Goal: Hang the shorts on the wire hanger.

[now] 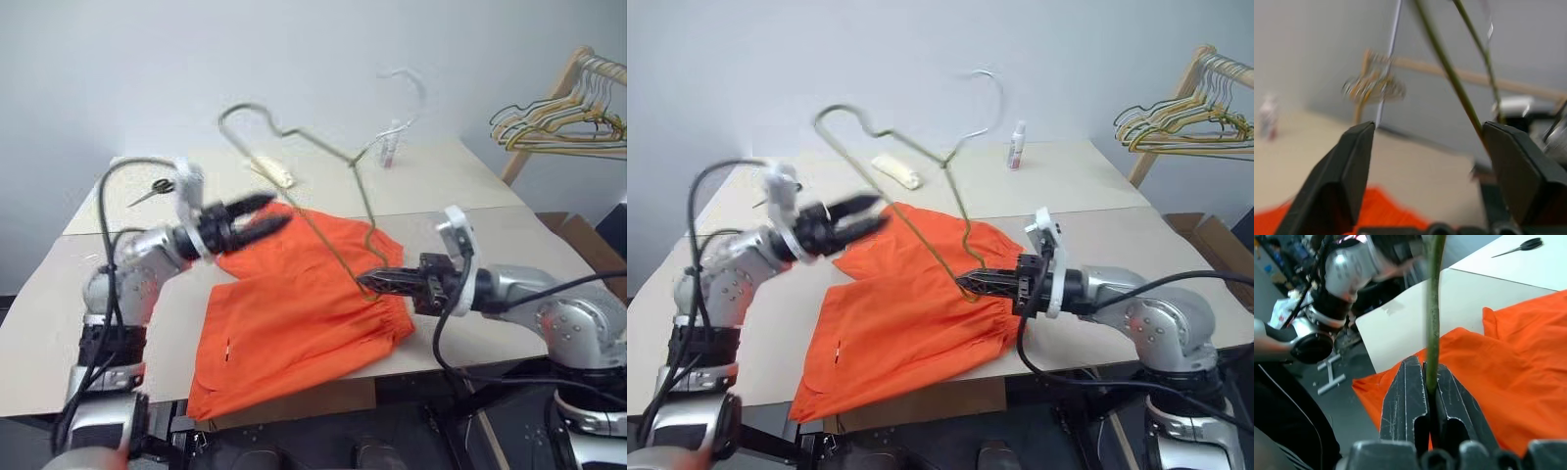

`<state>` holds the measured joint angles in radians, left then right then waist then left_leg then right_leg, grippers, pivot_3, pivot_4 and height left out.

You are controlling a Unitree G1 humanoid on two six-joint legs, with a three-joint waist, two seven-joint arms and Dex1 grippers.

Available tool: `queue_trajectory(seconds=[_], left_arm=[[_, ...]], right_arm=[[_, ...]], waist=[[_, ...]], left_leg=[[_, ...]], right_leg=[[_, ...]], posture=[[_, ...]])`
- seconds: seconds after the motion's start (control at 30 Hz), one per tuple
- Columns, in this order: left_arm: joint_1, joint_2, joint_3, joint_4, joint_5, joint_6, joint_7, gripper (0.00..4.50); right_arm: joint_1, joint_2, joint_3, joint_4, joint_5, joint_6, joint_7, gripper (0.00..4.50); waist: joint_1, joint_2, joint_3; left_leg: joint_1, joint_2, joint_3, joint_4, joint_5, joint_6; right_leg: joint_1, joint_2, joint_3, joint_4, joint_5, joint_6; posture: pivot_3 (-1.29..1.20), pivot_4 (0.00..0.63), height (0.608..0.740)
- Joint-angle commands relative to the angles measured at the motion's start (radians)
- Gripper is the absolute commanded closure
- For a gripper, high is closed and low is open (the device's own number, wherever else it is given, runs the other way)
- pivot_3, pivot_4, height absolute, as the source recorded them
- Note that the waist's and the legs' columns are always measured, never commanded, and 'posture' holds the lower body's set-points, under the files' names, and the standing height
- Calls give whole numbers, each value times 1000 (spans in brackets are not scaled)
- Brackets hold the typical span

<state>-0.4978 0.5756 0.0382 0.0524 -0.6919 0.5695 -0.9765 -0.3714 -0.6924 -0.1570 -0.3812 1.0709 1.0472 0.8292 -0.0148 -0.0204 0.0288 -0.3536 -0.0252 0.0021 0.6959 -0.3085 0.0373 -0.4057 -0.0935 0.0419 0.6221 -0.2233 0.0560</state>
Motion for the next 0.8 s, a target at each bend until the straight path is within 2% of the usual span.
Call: queue_trajectory(seconds=[0.03,0.2,0.3,0.43,0.63,0.8], left_arm=[[56,53,-90,-28,161,-122,-61,49],[97,82,-131,-73,231,-206,-136,49],[100,104,-184,-94,306,-276,-181,49],[86,121,-230,-99,355,-343,-253,49],[82,137,-256,-108,398,-410,-325,49],[97,151,-270,-103,440,-465,-351,49]], right_arm=[[80,-84,-139,-55,89,54,-32,4500],[328,-216,-289,-64,144,126,11,4500],[508,-287,-371,-9,141,165,114,4500],[660,-375,-387,133,68,171,251,4500],[703,-508,-304,387,-20,190,463,4500],[646,-535,-192,535,-105,155,581,4500]], waist=[[1,-1,1],[10,-2,1],[8,-1,0],[-2,-1,0],[-29,1,-1],[-30,2,-2]], left_leg=[[0,1,0,0,0,0],[-2,3,-1,0,-1,1],[-2,3,1,0,-2,3],[0,5,4,1,-2,4],[1,6,8,2,-3,5],[1,6,8,2,-3,6]], right_leg=[[0,0,0,0,0,0],[1,-1,-2,-5,1,-1],[2,-1,-1,-7,2,1],[5,1,0,-9,3,2],[5,3,2,-10,3,2],[5,4,2,-10,3,2]], posture=[[-75,0,740],[-92,0,740],[-100,0,740],[-109,0,740],[-104,0,740],[-91,0,740]])
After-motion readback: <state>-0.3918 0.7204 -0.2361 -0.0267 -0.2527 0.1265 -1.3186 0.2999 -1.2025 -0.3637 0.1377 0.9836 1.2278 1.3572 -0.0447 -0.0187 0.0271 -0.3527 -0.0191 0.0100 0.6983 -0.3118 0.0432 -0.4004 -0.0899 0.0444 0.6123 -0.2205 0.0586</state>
